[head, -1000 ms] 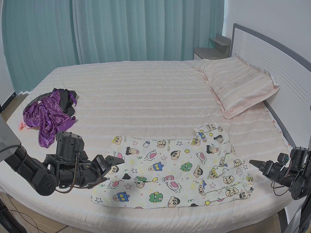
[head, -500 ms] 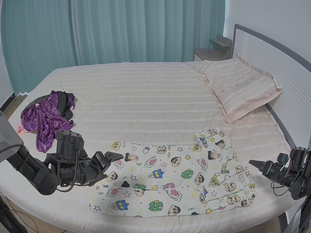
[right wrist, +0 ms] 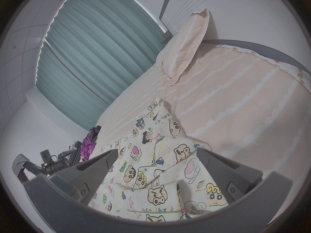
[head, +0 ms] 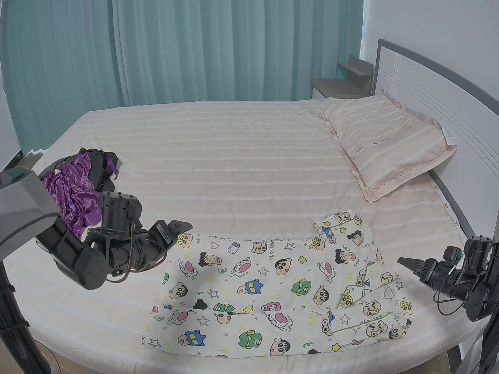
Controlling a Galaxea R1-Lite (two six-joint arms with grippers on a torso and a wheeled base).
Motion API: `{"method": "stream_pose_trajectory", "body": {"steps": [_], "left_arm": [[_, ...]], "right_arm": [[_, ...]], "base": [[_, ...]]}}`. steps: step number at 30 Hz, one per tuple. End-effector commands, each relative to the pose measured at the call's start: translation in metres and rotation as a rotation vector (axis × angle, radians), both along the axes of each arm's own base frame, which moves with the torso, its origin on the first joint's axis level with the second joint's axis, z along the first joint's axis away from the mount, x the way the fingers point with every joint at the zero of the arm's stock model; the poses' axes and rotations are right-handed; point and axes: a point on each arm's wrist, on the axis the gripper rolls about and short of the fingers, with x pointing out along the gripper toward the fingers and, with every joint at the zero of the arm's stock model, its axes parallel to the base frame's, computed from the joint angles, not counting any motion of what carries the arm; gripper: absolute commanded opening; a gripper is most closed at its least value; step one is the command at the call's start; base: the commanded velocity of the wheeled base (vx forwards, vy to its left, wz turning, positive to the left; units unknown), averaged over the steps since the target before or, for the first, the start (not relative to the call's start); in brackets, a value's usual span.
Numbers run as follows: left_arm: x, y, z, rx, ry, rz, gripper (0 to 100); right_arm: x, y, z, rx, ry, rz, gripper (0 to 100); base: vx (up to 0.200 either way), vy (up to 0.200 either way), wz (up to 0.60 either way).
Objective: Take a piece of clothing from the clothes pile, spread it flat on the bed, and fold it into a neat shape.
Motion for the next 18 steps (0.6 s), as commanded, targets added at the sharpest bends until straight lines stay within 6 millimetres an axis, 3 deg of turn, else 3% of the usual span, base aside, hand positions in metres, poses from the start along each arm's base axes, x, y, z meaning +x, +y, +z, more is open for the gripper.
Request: {"method": "stream_pose_trajectory", "body": {"steps": [1, 8, 18], "left_arm": [[0.060, 0.018, -0.044, 0.098, 0.084, 0.029, 100], [0.098, 0.011, -0.060, 0.114, 0.073, 0.012, 100], [0.113, 0.014, -0.068, 0.126, 0.078, 0.011, 100]], "right_arm": [[-0.003, 0.003, -0.001, 0.001, 0.009, 0.012, 100], [-0.003, 0.003, -0.001, 0.001, 0.009, 0.012, 100], [-0.003, 0.003, -0.002, 0.001, 0.012, 0.012, 100]], "base": [[0.000, 0.000, 0.00], [0.000, 0.000, 0.00], [0.000, 0.000, 0.00]]}}
